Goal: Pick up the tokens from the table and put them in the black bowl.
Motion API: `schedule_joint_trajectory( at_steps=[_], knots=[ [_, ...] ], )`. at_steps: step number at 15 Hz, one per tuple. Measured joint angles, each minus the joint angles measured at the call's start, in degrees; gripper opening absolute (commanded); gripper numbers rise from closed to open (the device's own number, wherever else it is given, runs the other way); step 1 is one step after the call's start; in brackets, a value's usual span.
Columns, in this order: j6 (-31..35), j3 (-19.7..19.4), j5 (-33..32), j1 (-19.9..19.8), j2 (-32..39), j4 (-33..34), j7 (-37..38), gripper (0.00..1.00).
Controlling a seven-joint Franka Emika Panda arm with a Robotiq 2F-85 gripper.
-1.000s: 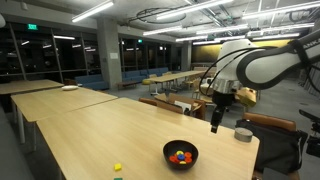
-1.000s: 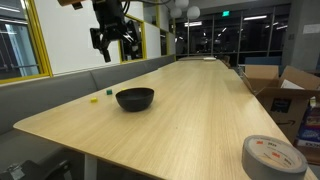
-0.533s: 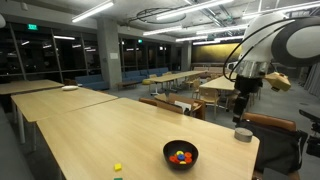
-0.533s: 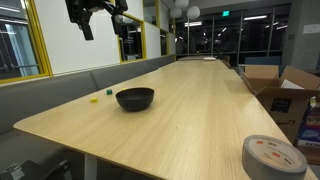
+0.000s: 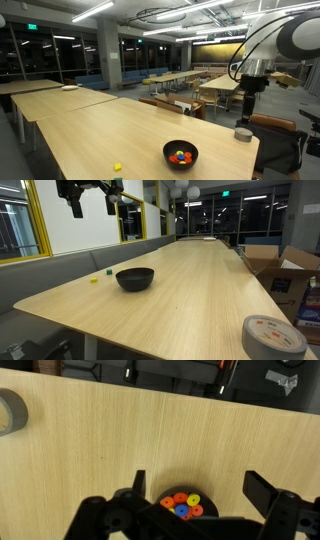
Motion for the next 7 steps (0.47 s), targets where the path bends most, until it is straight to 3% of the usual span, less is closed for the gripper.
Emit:
schedule_joint_trajectory(
  at_steps=[7],
  knots=[
    [0.0,0.0,0.0,0.0,0.1,-0.3,0.0,1.0]
  ],
)
